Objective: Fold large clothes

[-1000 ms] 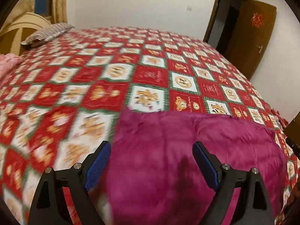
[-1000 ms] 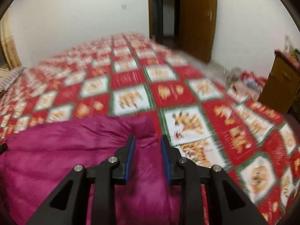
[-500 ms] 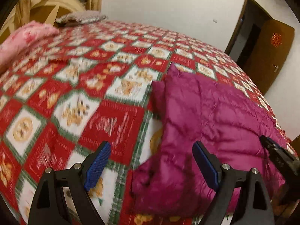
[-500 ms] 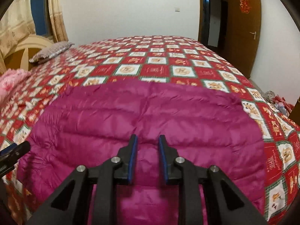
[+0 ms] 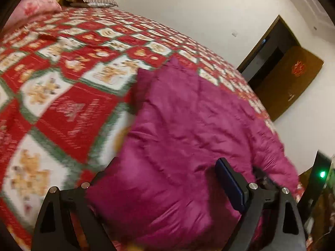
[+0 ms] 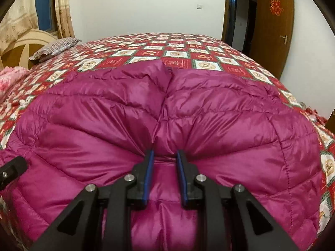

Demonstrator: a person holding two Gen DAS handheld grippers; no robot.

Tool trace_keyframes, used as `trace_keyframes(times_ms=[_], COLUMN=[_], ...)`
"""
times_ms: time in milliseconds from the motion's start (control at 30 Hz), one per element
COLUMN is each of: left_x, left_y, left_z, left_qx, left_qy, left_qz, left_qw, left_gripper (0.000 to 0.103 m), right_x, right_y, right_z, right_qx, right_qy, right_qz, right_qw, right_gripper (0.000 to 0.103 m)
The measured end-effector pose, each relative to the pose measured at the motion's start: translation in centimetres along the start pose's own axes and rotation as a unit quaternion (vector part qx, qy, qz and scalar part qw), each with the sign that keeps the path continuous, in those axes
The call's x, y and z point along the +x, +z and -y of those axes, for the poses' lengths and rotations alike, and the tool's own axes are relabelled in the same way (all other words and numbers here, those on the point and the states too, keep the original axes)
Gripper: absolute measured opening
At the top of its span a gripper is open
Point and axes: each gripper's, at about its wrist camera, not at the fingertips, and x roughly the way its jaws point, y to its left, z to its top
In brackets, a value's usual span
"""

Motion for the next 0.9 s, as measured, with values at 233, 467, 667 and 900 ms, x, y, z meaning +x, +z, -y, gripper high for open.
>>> trace_keyframes(times_ms=[233, 467, 667, 900], left_x=[2.0, 1.7, -0.4, -5.8], left_y=[0.9, 1.7, 2.4, 3.8], left_z=[1.3, 1.9, 2.3, 4.5], left_qx=[-0.029, -0.024, -0.011, 0.059], left_qy=[-0.025, -0.065, -0.098, -0.118], left_qz=[0.024, 0.015, 0.022, 0.07], left_qw=[0.999, 0.9975, 0.9948, 0.9889], left_gripper=[0.09, 0.028, 0.021, 0.02], right_x=[0.1, 0.3, 0.4, -0.2], right_y=[-0.2, -0.2, 0.0, -0.3], right_z=[0.4, 0.4, 0.5, -0.7], right_qx=[0.01, 0.011, 0.027, 0.081], right_qy=[0.011, 0.011, 0.018, 0.067], right_qz=[0.003, 0.001, -0.003, -0.022], right_qw=[1.0, 1.0, 0.999, 0.994], right_gripper=[0.025, 0.025, 0.025, 0.026])
